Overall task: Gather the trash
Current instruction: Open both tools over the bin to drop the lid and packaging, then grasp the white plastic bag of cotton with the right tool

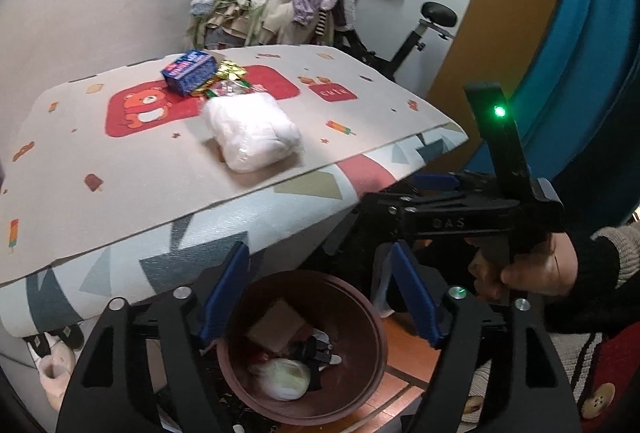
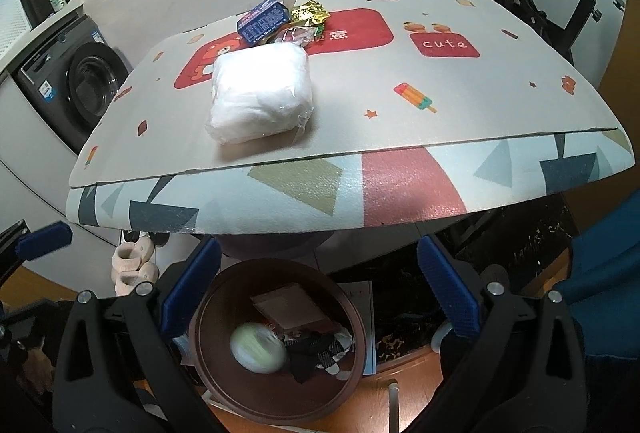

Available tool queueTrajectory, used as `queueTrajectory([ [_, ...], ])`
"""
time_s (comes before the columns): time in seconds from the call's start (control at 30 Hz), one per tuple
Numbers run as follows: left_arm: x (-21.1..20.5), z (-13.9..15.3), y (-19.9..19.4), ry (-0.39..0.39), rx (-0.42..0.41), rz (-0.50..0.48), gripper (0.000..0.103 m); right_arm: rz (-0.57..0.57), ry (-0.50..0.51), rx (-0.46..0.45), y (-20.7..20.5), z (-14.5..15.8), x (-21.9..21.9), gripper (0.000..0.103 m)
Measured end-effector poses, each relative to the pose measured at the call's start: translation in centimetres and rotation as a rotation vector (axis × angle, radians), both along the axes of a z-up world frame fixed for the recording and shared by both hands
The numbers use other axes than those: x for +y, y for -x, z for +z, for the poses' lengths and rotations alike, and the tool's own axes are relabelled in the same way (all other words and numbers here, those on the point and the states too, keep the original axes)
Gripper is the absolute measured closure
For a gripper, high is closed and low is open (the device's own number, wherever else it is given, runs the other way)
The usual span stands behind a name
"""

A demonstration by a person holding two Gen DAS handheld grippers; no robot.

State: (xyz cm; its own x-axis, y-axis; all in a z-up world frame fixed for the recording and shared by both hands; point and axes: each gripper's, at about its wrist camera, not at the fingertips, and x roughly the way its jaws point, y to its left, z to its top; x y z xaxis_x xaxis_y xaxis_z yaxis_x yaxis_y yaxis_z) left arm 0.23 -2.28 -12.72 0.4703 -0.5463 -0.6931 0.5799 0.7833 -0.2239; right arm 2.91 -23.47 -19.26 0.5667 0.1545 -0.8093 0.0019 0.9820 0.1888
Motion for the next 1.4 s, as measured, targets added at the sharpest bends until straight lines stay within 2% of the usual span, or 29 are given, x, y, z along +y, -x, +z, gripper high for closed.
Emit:
queueTrajectory([
  [0.2,1.8,0.2,-0.9,-0.002,-0.014,0.097,0.021,0.003,0.001,0.007,-0.1,-0.1,0.1,0.006],
  [0.37,3.2,0.1,-1.8,-0.022,-0.010,0.174,0.009,0.011,0.005,0.018,-0.3,-0.4,0.2,0.006],
  [0.73,7.4,-1.0,-4.2,-0.016,0.043,0.346,0.006,0.053,0.025,0.021,-2.1,-0.7,1.0,0.006],
  [1.07,9.9,-2.3,-6.0,-0.011,0.080,0.423,0.006,0.135,0.037,-0.001,-9.7,-0.5,3.0,0.006],
  [1.27,11.1,-3.3,-6.9,-0.014,0.105,0.457,0.006,0.140,-0.008,0.001,-15.3,-0.8,4.8,0.006],
  [1.4,11.7,-3.8,-7.6,-0.015,0.121,0.475,0.006,0.155,-0.013,0.037,-18.2,-1.8,5.8,0.006],
])
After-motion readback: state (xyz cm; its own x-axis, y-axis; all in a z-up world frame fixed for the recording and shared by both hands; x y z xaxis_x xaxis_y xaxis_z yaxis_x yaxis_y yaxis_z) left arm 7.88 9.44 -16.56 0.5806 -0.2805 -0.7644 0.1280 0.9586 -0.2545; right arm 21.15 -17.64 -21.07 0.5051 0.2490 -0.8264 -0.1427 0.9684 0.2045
